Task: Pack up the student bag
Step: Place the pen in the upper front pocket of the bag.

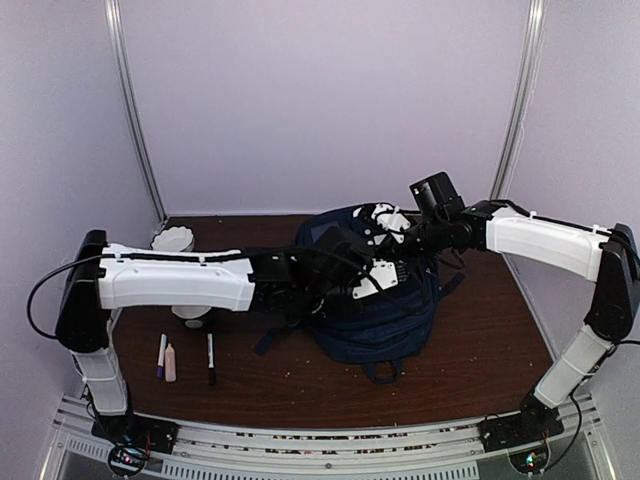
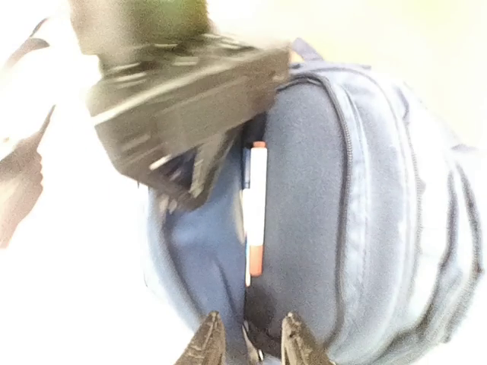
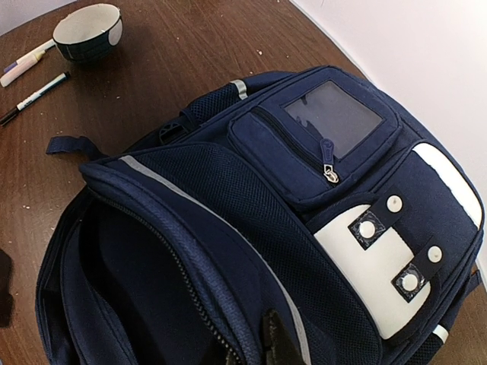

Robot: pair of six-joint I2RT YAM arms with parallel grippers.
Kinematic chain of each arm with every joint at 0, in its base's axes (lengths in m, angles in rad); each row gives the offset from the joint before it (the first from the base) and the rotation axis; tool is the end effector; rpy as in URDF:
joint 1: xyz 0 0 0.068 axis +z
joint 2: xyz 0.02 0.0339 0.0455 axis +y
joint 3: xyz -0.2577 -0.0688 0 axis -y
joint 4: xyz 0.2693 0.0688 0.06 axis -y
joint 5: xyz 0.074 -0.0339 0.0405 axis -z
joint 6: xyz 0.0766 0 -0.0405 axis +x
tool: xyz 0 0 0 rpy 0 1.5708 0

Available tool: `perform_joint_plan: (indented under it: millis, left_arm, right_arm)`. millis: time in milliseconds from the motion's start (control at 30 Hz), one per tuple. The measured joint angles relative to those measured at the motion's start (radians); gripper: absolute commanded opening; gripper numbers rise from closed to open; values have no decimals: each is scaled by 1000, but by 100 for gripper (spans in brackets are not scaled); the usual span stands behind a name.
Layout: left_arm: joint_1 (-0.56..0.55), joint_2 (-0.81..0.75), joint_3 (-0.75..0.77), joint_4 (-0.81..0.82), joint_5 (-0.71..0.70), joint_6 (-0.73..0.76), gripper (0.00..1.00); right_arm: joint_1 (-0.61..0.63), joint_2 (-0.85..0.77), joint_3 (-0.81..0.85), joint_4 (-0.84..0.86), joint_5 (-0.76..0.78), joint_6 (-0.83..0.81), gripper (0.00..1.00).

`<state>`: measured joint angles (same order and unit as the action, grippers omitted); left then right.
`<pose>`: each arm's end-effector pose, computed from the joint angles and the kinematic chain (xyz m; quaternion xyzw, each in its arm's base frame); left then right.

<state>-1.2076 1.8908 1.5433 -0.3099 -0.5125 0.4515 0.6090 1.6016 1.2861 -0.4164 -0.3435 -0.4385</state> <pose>0.2078 -0.4411 0.2368 0.5649 0.6687 0.0540 0.4804 0.3226 0.2564 0.2469 -0.5103 0.7444 0.1897 0.3865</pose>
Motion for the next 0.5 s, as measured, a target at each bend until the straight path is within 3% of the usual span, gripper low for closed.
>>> perform_joint_plan:
  millis: [300, 433, 500]
  left_arm:
    - [-3, -204, -229, -116, -85, -261, 32]
    - [21, -267, -293, -222, -166, -449, 50]
    - [58, -306, -322, -282, -203, -572, 50]
  right_arm:
    - [0, 1, 0, 0, -2, 0, 10]
    - [0, 2, 0, 0, -7, 0, 10]
    - [0, 2, 0, 0, -10, 0, 10]
